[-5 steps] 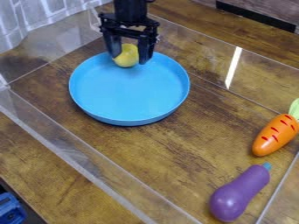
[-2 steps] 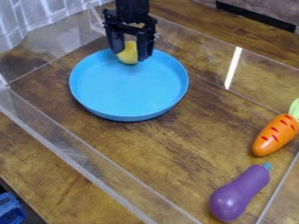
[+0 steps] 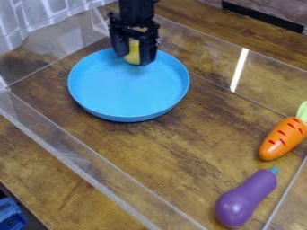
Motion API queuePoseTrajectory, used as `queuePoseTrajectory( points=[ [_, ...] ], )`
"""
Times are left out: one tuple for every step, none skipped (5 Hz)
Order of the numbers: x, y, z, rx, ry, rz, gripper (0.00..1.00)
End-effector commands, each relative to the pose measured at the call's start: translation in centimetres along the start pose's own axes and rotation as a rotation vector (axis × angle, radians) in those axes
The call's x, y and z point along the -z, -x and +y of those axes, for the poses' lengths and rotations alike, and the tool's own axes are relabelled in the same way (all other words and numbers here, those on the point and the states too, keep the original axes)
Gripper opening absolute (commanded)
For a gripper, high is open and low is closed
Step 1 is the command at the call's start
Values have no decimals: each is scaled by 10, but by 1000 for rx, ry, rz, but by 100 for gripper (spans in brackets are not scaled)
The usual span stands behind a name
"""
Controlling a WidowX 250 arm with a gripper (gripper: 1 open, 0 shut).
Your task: Remove the lemon from the blue tray and put it on the table
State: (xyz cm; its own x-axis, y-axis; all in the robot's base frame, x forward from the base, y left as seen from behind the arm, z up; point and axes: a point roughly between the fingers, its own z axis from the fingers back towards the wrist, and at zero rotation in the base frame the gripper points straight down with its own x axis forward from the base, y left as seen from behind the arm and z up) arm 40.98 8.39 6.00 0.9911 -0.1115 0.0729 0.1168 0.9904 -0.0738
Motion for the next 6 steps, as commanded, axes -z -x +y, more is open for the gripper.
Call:
queuePoseTrajectory(
  points=[
    [-25, -11, 17, -14, -27, -57, 100],
    [-31, -15, 22, -16, -28, -59, 100],
    [-20, -20, 21, -3, -27, -59, 100],
    [-10, -25, 19, 10, -25, -59, 100],
    [0, -30, 16, 27, -22, -61, 100],
    [-4, -36, 20, 2, -25, -65, 100]
  ],
)
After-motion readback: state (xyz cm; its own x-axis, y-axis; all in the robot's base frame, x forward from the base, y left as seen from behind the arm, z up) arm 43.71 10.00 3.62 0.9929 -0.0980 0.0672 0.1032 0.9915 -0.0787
